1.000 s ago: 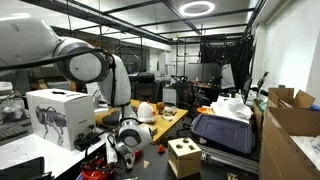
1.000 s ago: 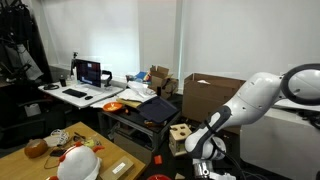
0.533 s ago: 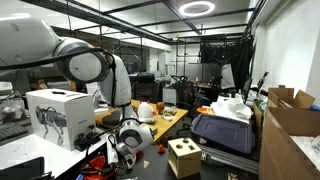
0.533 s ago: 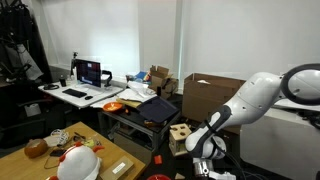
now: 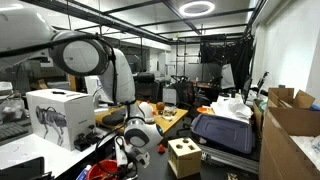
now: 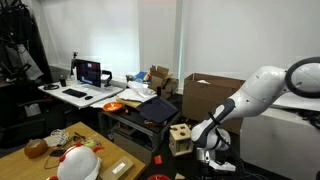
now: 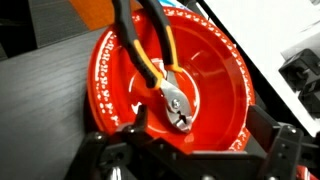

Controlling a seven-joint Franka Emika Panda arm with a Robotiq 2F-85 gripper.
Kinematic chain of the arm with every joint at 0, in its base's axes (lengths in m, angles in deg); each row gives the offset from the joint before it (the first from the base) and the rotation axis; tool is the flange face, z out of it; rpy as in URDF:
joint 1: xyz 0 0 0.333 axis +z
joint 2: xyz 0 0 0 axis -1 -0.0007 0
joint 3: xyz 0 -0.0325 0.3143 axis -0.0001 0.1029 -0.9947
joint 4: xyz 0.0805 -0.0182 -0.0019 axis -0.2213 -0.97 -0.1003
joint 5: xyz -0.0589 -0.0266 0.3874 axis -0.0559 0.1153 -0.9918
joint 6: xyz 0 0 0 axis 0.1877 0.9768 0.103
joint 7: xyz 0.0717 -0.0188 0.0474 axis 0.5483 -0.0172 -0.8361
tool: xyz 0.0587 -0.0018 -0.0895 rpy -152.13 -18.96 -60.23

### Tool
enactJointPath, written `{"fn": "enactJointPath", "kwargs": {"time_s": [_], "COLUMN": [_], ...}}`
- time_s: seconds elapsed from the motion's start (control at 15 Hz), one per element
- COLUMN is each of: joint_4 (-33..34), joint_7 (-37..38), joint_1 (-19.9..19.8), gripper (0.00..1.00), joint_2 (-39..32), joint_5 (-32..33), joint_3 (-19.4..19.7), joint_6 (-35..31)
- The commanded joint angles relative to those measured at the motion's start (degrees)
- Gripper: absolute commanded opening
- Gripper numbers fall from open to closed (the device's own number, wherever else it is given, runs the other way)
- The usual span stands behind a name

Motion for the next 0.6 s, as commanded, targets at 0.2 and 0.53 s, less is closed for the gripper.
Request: {"fn": "enactJointPath", "kwargs": {"time_s": [0.2, 0.53], "joint_4": [-11.7, -16.4], "joint_7": [0.2, -0.1], "joint_1": [-3.6, -5.0], "gripper": [1.00, 1.00], "joint_2": [11.2, 17.4], "joint_5": [-2.3, -3.6], "joint_3": [-0.9, -0.9], "joint_6": [-9.4, -9.2]}}
